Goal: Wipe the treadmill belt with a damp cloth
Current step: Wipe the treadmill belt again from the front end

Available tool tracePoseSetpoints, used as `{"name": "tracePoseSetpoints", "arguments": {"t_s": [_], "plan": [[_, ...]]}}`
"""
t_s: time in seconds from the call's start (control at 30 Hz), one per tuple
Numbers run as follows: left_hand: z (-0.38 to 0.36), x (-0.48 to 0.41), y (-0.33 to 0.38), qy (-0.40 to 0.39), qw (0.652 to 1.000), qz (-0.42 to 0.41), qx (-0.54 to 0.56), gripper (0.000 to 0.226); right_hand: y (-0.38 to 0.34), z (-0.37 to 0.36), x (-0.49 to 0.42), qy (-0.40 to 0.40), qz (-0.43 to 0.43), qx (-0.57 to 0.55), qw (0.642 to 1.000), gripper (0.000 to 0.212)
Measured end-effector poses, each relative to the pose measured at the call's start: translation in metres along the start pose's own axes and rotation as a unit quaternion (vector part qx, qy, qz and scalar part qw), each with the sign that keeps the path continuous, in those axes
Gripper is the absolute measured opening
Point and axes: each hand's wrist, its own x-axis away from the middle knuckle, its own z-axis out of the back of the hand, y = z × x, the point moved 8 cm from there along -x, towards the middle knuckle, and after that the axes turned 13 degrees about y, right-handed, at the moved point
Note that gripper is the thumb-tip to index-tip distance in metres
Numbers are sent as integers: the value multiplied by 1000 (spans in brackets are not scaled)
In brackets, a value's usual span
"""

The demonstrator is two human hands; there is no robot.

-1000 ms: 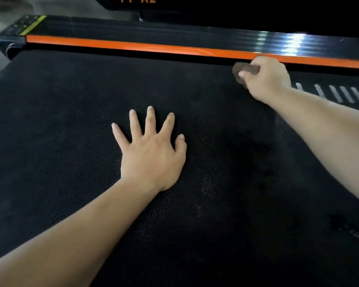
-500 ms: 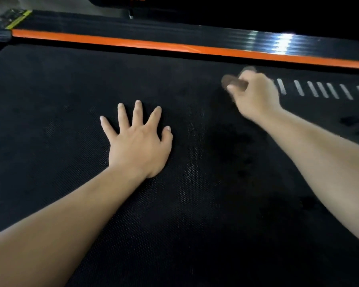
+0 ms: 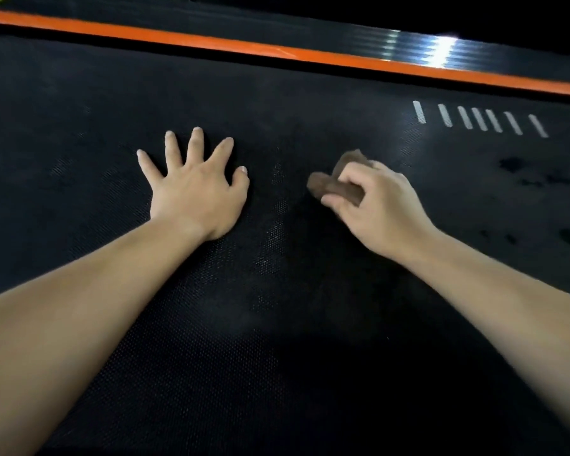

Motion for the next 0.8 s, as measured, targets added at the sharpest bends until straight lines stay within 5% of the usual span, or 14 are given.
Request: {"name": "tracePoseSetpoints", "arguments": {"t_s": [0.07,0.23,0.4,0.47,0.63,0.8], "plan": [[0,0,0,0,1000,4,0,63,7,8,-4,2,40,46,998,23],[1,1,0,-5,1000,5,1,64,39,18,-27,74,-91,77,990,25],[2,3,2,-5,1000,-1,6,65,-44,18,82,-44,36,-16,998,29],[3,4,0,-4,1000,-5,15,65,-34,23,70,-20,68,27,997,28],[16,39,13,-29,997,-40,63,62,25,24,19,67,-103,84,989,26],[23,119,30,-30,993,-106,46,65,-62,30,119,-81,56,-46,994,30]]}}
